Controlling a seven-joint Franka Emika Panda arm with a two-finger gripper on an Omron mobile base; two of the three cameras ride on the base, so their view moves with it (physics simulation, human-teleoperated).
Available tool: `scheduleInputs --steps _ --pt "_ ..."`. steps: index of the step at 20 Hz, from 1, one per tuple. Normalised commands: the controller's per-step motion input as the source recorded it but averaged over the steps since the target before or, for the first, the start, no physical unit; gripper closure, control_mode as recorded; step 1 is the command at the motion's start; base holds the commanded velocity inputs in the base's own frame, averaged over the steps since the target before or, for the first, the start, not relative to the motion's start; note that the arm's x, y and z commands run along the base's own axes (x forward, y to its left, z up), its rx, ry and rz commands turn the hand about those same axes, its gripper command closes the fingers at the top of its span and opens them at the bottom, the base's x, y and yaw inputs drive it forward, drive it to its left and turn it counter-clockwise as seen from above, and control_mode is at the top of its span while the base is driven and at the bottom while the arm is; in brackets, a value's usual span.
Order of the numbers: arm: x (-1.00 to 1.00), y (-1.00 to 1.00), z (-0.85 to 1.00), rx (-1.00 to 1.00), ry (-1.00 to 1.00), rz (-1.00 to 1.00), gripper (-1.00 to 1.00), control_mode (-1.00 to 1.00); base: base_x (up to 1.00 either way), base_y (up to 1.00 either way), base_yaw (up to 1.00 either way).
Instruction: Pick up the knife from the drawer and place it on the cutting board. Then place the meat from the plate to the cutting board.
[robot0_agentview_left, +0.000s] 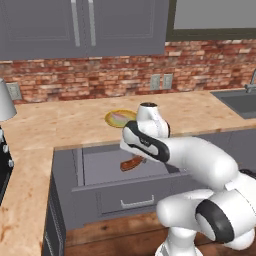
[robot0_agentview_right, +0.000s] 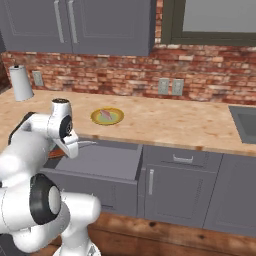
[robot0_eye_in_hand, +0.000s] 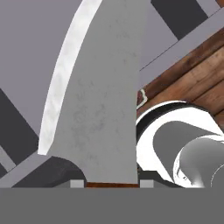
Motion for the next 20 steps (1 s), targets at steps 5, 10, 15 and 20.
scheduleInputs --steps 5,10,15,20 --pt "-0.65 -0.33 0.91 0.00 0.00 0.00 1.00 -1.00 0.00 0.00 0.00" --pt "-0.73 -0.27 0.51 0.00 0.00 -0.03 1.00 -1.00 0.00 0.00 0.00" --pt "-0.57 -0.04 0.39 0.00 0.02 -0.05 1.00 -1.00 0.00 0.00 0.00" --pt "-0.46 -0.26 0.35 0.00 0.00 -0.07 1.00 -1.00 0.00 0.00 0.00"
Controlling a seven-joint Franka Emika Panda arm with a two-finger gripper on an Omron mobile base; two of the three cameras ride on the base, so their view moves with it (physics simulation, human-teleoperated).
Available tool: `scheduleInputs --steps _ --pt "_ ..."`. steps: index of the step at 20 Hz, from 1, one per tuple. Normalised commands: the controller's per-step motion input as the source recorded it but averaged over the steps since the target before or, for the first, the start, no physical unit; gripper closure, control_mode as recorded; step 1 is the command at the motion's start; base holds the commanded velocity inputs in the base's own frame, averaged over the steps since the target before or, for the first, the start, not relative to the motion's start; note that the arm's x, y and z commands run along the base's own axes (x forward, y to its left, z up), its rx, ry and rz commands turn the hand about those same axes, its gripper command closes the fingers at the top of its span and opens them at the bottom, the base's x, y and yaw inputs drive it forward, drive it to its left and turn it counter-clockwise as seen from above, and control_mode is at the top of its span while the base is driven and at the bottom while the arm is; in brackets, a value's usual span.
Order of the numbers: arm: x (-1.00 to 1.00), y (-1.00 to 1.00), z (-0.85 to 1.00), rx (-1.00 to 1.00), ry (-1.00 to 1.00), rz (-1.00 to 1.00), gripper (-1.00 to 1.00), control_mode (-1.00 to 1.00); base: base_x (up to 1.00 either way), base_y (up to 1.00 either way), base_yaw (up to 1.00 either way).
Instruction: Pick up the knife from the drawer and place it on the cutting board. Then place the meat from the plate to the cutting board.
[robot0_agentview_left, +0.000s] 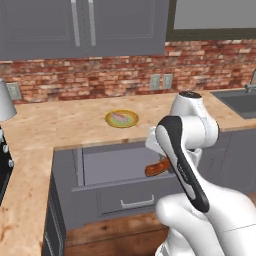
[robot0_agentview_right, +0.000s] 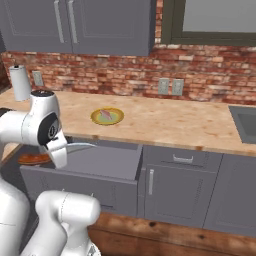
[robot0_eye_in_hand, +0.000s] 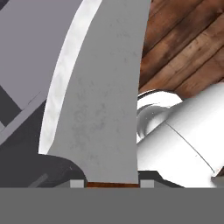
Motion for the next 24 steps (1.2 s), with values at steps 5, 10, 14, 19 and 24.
scheduleInputs --steps 5,10,14,19,24 --pt "-0.04 -0.15 0.06 0.00 0.00 -0.04 1.00 1.00 -0.04 -0.74 -0.23" --pt "0.00 0.00 0.00 0.00 0.00 0.00 1.00 1.00 0.00 -1.00 -0.33" --pt "0.00 0.00 0.00 0.00 0.00 0.00 1.00 1.00 0.01 -0.61 -0.81" --pt "0.00 0.00 0.00 0.00 0.00 0.00 1.00 1.00 0.00 -0.19 -0.94" --pt "0.00 0.00 0.00 0.00 0.00 0.00 1.00 1.00 0.07 -0.38 -0.80"
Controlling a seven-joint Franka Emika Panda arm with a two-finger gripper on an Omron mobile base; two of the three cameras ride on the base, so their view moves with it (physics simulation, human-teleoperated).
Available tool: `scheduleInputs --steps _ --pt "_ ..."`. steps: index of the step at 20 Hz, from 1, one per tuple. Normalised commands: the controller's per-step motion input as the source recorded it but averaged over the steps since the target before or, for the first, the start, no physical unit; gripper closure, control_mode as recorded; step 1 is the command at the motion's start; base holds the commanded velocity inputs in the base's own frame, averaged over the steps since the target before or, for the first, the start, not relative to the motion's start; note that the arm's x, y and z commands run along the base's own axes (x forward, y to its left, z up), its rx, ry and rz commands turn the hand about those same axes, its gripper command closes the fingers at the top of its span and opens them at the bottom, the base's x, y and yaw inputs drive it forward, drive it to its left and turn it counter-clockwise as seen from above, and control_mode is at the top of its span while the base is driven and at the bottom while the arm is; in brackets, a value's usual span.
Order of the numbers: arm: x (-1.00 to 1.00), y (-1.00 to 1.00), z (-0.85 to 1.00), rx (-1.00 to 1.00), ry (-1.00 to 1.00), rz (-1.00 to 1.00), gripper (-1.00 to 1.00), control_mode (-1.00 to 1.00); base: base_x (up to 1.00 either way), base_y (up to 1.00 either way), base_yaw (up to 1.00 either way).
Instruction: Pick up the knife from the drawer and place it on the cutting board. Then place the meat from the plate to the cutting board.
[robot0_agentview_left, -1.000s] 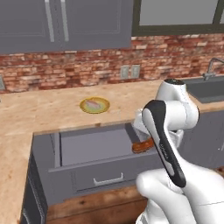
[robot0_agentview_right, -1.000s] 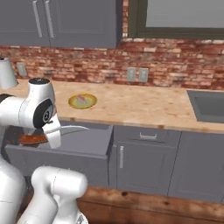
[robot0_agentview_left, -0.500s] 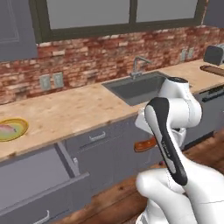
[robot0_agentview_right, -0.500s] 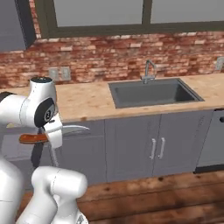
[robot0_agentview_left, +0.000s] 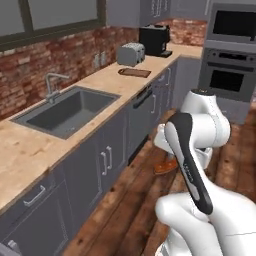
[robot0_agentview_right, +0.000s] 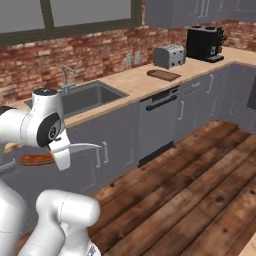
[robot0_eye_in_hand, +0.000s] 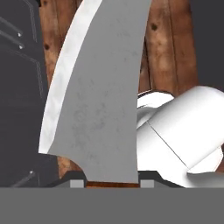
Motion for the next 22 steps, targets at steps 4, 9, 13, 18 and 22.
scheduleInputs --steps 4,9,13,18,22 --pt "0.00 0.00 0.00 0.00 0.00 0.00 1.00 1.00 0.58 -0.89 0.23" --pt "0.00 0.00 0.00 0.00 0.00 0.00 1.00 1.00 0.37 -1.00 0.55" --pt "0.00 0.00 0.00 0.00 0.00 0.00 1.00 1.00 0.15 -1.00 0.63" --pt "0.00 0.00 0.00 0.00 0.00 0.00 1.00 1.00 0.53 -0.86 0.59" --pt "0.00 0.00 0.00 0.00 0.00 0.00 1.00 1.00 1.00 -0.15 0.15"
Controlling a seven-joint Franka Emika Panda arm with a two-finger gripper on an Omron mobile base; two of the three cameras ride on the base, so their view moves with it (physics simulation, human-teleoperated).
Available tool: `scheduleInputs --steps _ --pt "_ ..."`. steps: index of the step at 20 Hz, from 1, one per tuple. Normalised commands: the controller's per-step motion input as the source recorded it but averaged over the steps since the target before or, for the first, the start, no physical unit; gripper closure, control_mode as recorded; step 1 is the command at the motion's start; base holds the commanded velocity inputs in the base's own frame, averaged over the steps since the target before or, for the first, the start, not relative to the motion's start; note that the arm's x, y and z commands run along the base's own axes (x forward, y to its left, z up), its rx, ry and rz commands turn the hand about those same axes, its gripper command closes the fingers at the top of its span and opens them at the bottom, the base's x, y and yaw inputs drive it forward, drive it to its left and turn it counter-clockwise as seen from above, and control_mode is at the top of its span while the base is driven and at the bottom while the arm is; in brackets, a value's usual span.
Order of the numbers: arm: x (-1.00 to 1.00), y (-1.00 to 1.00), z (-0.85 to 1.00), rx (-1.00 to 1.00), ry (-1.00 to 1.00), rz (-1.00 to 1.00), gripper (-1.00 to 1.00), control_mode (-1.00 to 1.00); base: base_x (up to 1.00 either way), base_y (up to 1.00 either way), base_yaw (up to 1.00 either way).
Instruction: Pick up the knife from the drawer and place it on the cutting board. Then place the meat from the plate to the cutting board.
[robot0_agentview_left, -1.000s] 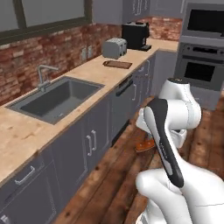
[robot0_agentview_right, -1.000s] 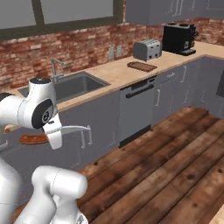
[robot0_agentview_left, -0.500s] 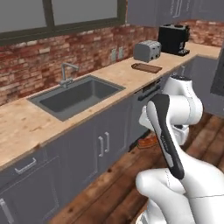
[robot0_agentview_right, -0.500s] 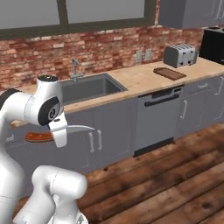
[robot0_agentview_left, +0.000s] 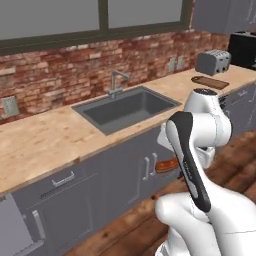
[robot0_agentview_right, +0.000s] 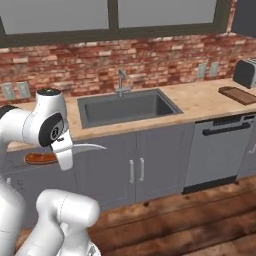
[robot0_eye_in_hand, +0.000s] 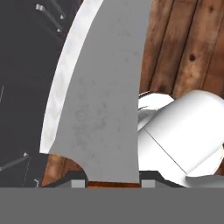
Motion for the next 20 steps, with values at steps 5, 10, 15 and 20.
scheduleInputs --steps 5,10,15,20 --pt "0.00 0.00 0.00 0.00 0.00 0.00 1.00 1.00 1.00 -0.10 0.10" --pt "0.00 0.00 0.00 0.00 0.00 0.00 1.00 1.00 0.87 -0.95 0.20" --pt "0.00 0.00 0.00 0.00 0.00 0.00 1.00 1.00 0.37 -1.00 0.29" --pt "0.00 0.00 0.00 0.00 0.00 0.00 1.00 1.00 0.11 -1.00 0.31"
